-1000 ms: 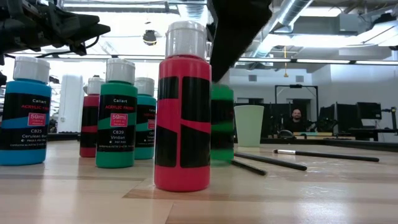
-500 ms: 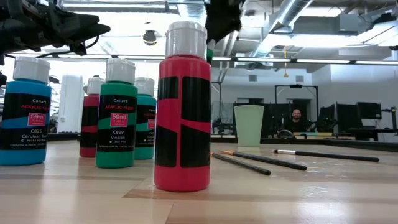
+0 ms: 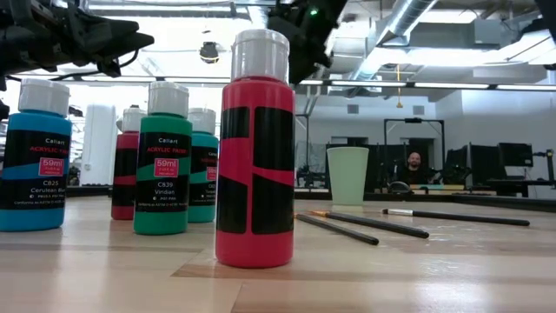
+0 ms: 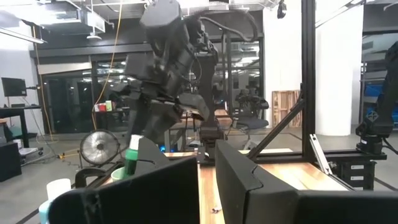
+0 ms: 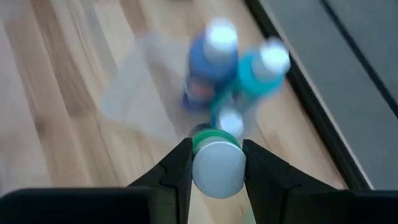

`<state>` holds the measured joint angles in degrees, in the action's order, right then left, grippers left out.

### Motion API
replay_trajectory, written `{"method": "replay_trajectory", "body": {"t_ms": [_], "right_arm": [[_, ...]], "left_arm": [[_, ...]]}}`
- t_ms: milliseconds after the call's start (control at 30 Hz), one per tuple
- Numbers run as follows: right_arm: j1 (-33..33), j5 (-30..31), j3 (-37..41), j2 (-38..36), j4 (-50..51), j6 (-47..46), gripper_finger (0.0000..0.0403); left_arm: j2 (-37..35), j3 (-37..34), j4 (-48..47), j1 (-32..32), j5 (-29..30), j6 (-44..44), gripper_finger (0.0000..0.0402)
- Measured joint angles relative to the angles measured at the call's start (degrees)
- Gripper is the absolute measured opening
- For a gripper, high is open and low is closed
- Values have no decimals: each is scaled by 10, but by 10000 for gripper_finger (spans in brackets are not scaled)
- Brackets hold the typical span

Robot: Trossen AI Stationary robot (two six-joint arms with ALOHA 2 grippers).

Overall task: Pick & Place Paint Supplies
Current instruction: Put the right small green paint bottle into the transparent bin

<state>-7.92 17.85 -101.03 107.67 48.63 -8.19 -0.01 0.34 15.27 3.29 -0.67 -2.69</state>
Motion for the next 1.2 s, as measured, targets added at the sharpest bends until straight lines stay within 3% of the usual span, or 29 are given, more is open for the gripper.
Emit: {"method": "replay_trajectory", "body": {"t_ms": [1200], "right_arm": [[-5, 3, 1, 65, -19, 1, 115]], "left_arm": [[0, 0, 2, 0, 0, 0, 1]]}}
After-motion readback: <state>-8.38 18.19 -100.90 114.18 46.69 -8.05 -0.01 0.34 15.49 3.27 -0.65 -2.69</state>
